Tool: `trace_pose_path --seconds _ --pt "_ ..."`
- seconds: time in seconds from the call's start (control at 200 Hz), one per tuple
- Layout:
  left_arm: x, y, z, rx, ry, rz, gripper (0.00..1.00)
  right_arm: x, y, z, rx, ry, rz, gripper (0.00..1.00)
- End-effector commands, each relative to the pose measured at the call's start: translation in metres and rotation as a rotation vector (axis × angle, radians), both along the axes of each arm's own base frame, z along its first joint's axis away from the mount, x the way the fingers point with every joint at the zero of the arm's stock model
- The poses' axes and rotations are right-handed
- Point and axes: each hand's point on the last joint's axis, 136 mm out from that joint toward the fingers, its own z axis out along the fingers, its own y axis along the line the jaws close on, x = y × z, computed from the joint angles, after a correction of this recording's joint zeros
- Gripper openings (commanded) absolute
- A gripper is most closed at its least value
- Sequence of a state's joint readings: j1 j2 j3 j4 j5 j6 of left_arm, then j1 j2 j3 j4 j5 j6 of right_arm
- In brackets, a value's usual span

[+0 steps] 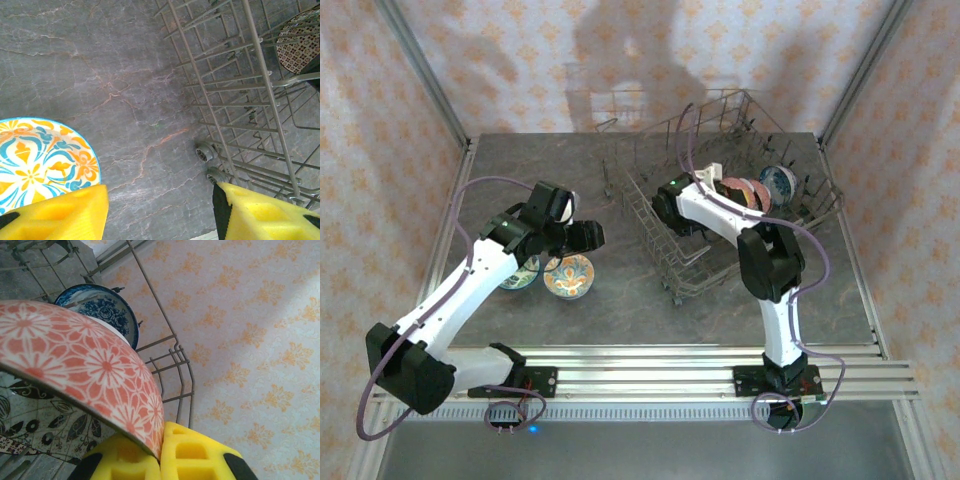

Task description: Load the bowls into the dish rack

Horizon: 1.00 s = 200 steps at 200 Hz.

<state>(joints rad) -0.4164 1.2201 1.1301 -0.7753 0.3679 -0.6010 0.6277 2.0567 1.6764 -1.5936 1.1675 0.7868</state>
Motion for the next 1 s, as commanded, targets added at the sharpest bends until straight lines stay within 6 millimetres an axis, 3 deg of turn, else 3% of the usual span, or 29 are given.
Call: trace_pose_path --seconds 0.0,0.26,0.661,0.996 --pt "0.004 -0.002 0.013 -0.015 -0.029 -0.02 0.59 0.004 -0.002 0.017 -0.041 -0.07 0.014 0.0" --pt "0.003 -0.003 0.012 -0.017 -0.028 -0.021 0.58 -0.004 -0.01 0.028 -0.026 -0.104 -0.003 0.0" --pt "0.001 -0.003 0.014 -0.022 -0.029 -0.024 0.59 0.0 0.004 0.006 -0.044 -0.057 0.018 0.0" --pt "0.002 -0.003 0.015 -0.025 -0.028 -0.019 0.59 -0.006 0.003 0.0 -0.01 -0.044 0.003 0.11"
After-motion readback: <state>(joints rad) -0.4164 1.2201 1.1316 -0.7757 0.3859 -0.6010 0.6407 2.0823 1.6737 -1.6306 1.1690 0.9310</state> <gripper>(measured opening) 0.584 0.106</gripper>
